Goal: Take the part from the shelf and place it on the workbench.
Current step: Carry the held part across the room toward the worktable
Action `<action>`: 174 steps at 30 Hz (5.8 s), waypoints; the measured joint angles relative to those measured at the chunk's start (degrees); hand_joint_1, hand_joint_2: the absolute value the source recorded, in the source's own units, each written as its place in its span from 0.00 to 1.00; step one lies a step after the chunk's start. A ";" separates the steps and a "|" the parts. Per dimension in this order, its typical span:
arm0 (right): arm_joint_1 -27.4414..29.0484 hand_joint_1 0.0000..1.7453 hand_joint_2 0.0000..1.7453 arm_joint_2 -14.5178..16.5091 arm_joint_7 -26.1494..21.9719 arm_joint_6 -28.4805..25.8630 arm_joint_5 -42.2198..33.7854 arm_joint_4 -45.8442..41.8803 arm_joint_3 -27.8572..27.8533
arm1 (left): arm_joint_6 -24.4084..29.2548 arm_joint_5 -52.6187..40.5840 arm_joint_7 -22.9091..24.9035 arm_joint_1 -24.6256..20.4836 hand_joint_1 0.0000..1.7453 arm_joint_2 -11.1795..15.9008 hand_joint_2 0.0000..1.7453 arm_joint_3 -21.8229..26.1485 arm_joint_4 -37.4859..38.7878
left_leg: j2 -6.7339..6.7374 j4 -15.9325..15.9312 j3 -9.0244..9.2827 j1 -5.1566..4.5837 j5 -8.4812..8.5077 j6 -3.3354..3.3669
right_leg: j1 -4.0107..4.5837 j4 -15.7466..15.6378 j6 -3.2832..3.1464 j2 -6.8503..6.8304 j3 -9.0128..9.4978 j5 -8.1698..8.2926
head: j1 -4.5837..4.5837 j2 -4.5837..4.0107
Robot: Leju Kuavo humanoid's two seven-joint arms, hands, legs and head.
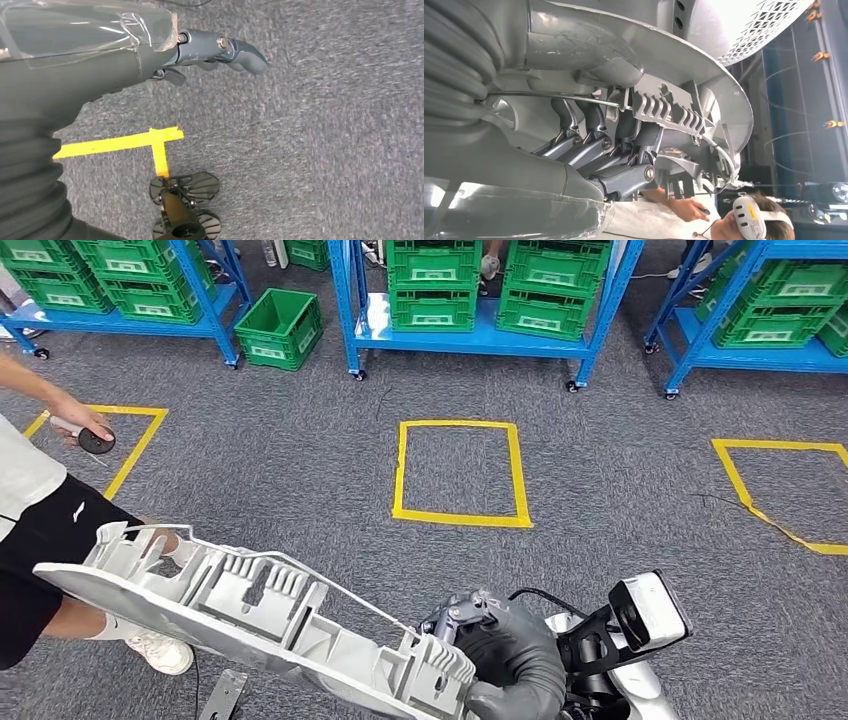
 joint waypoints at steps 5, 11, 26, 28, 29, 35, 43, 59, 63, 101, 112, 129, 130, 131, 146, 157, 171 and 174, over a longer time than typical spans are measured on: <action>-0.08 1.00 1.00 0.26 -0.06 -0.03 0.08 -0.06 0.01 | 0.26 0.45 -0.22 0.25 0.00 0.25 1.00 -0.04 0.02 | 3.71 9.51 -4.28 0.40 -5.65 -1.74 | -0.56 -0.41 -1.35 -2.24 0.06 0.42 | -0.48 0.00; 0.01 1.00 1.00 0.34 -0.07 -0.24 0.21 -0.06 0.05 | 0.52 0.69 -0.36 0.42 0.00 0.49 1.00 -0.04 0.04 | 6.30 7.03 -2.22 0.86 -3.49 -2.16 | -0.40 -0.38 -1.36 -5.40 0.11 0.29 | -0.48 0.00; -0.38 1.00 1.00 0.30 -0.66 0.04 0.61 -0.22 0.07 | 4.26 -0.09 1.80 0.22 0.00 0.26 1.00 -0.02 0.11 | 0.48 -0.68 0.85 0.53 -0.04 0.72 | -0.81 9.22 1.40 -1.10 -4.72 -3.03 | -0.13 0.00; -0.42 1.00 1.00 0.31 -0.71 0.06 0.62 -0.22 0.07 | 4.36 -0.15 1.83 0.20 0.00 0.18 1.00 -0.02 0.11 | -0.89 -0.04 0.45 0.38 -0.23 0.20 | -1.10 2.58 1.49 0.90 -1.63 -0.66 | -0.13 0.00; -0.44 1.00 1.00 0.32 -0.73 0.07 0.61 -0.23 0.07 | 4.42 -0.17 1.84 0.24 0.00 0.17 1.00 -0.02 0.11 | -1.41 0.17 0.12 0.38 -0.24 -0.15 | -1.07 1.21 1.16 1.56 -1.04 -0.23 | -0.14 0.00; -0.74 1.00 1.00 0.66 -0.79 0.09 0.63 -0.25 0.07 | 4.67 -0.21 1.88 0.53 0.00 0.19 1.00 -0.04 0.16 | 2.61 6.40 -3.45 0.72 -3.62 -2.17 | -1.05 0.72 -1.14 -1.34 -0.85 0.22 | -0.44 0.00; -1.00 1.00 1.00 0.90 -0.84 0.28 0.48 -0.22 0.22 | 4.80 -0.93 2.04 0.07 0.00 0.32 1.00 -0.02 0.16 | 7.73 3.20 -1.27 0.62 -1.45 -1.66 | -0.11 0.76 -1.42 -6.34 -0.63 -0.27 | -0.49 0.00; -0.96 1.00 1.00 0.83 -1.22 0.77 0.66 -0.23 -0.09 | 4.01 -2.42 2.57 -0.21 0.00 0.02 1.00 0.22 0.48 | -1.23 0.27 -0.23 0.58 0.02 -0.53 | -1.34 2.49 1.42 0.86 -1.68 -0.82 | -0.08 0.00; -0.94 1.00 1.00 1.05 -1.62 0.85 1.20 -0.26 -0.23 | 3.69 -2.65 2.49 0.31 0.00 0.03 1.00 0.37 0.80 | -1.48 0.87 -1.02 0.89 -0.18 -1.82 | -1.07 1.53 -0.40 -0.08 -1.14 -0.19 | -0.15 0.00; 0.21 1.00 1.00 1.37 -2.82 0.94 3.06 -1.05 -1.39 | 3.93 -3.46 2.13 0.54 0.00 0.44 1.00 1.37 1.48 | 4.90 15.24 -8.19 0.96 -5.48 -2.61 | -0.09 0.99 -2.31 -4.79 -0.68 -0.29 | -0.43 0.00; -0.32 1.00 1.00 1.38 -3.22 1.30 3.05 -1.11 -1.42 | 4.03 -4.21 2.55 0.35 0.00 1.19 1.00 1.41 0.96 | 4.82 -0.61 -0.22 0.22 0.80 0.65 | 0.15 9.17 -1.22 -3.03 -3.57 -5.35 | -0.17 0.00; -0.39 1.00 1.00 1.39 -3.35 1.36 3.05 -1.14 -1.35 | 4.03 -4.27 2.65 0.67 0.00 1.11 1.00 1.54 0.90 | 4.41 16.21 -8.87 0.79 -6.82 -2.51 | -0.49 2.12 -2.27 -3.08 -1.18 -0.67 | -0.45 0.00; -0.38 1.00 1.00 1.40 -3.35 1.36 3.05 -1.14 -1.34 | 4.02 -4.27 2.65 0.71 0.00 1.07 1.00 1.55 0.90 | 4.63 18.06 -9.92 0.81 -7.07 -2.49 | -0.31 2.12 -2.41 -3.75 -1.12 -0.78 | -0.45 0.00; -0.38 1.00 1.00 1.41 -3.36 1.37 3.05 -1.14 -1.33 | 4.02 -4.28 2.65 0.76 0.00 1.04 1.00 1.55 0.90 | 4.79 17.63 -9.81 0.79 -6.26 -2.36 | -0.15 2.12 -2.53 -4.41 -1.03 -0.89 | -0.45 0.00; -0.43 1.00 1.00 0.94 -3.90 2.13 2.60 -1.14 -1.31 | 3.87 -4.79 2.59 0.42 0.00 1.08 1.00 1.71 0.44 | 2.11 0.07 -0.74 0.11 0.75 1.03 | -0.30 18.09 -0.76 -2.08 -9.04 -7.28 | -0.13 0.00; -0.37 1.00 1.00 1.19 -4.10 2.70 3.12 -0.96 -1.24 | 3.85 -4.75 2.58 1.68 0.00 0.98 1.00 1.86 0.43 | 1.84 6.78 -4.04 0.86 -2.91 -1.97 | -1.07 3.10 -1.31 -1.12 -2.46 -0.07 | -0.26 0.00; 0.00 1.00 1.00 1.41 -4.63 3.24 3.09 -0.97 -1.44 | 3.64 -5.39 2.97 1.73 0.00 1.43 1.00 1.85 -0.22 | 6.84 0.82 -0.91 -0.24 0.02 0.74 | 0.59 4.27 -1.29 -6.74 -1.62 -2.67 | -0.25 0.00; 0.26 1.00 1.00 1.12 -4.77 3.34 3.07 -0.93 -1.53 | 3.56 -5.51 3.13 1.24 0.00 1.33 1.00 1.84 -0.54 | 4.49 0.14 -0.30 0.11 0.43 1.05 | 0.07 13.77 -1.55 -2.66 -6.33 -6.21 | -0.02 0.00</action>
